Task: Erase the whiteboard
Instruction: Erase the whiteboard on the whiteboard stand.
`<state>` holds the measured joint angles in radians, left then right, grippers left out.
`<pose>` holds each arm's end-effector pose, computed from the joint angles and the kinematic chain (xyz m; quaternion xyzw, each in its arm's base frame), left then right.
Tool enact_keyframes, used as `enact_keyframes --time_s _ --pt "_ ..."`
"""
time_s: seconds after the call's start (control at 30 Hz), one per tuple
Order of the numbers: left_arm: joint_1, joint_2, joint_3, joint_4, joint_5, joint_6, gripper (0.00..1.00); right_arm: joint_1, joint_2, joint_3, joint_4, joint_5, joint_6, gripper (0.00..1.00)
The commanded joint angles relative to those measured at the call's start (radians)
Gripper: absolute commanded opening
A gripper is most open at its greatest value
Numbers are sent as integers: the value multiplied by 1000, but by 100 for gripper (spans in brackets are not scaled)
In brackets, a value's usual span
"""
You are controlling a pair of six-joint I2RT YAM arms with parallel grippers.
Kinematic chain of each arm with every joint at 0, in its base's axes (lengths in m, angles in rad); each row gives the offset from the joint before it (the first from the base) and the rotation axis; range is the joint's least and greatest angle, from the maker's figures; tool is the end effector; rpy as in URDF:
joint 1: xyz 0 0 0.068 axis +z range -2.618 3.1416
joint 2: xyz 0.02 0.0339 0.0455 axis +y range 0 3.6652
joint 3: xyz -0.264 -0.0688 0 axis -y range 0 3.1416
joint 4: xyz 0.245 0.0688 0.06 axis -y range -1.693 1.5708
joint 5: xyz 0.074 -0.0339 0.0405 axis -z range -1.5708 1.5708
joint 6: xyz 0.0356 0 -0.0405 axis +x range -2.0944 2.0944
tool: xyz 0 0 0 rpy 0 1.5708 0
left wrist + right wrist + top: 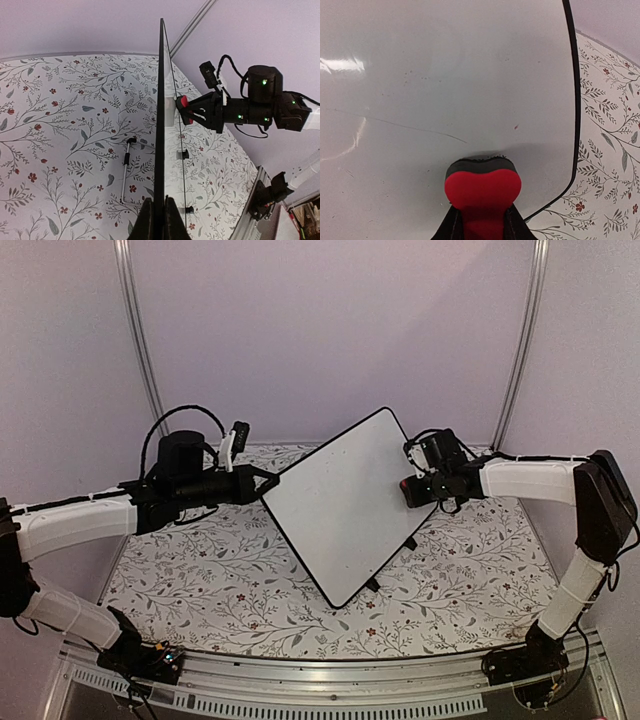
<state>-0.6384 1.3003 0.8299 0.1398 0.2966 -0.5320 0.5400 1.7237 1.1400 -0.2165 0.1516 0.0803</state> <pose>0.2325 -0.1855 0.2753 0.1285 0.7992 -0.4177 0.4127 0.3234 0.1876 0.2111 -0.1828 0.9062 0.0475 0.3783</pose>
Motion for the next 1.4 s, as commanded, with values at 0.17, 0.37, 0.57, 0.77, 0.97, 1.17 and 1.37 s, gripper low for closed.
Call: enact_keyframes --time_s 0.17,0.37,0.57,0.77,0.97,1.17,1.37 --pt "-29 31 -3 -51 137 97 0 -5 -3 -132 5 -42 -2 22" --pt "-31 27 -6 -51 132 98 0 -5 -9 -185 8 -53 5 22" --pt "-33 27 -5 -50 133 98 0 -5 -37 -240 29 -39 19 22" --pt "-33 24 -5 -51 135 97 0 -8 -34 -212 34 -8 36 23" --pt "-34 22 -6 -51 133 98 0 -25 -11 -135 28 8 41 23" --pt "-34 22 -5 -51 136 100 0 -31 16 -53 8 17 26 23" --pt "-33 22 -4 -51 137 99 0 -31 39 16 -7 19 8 23"
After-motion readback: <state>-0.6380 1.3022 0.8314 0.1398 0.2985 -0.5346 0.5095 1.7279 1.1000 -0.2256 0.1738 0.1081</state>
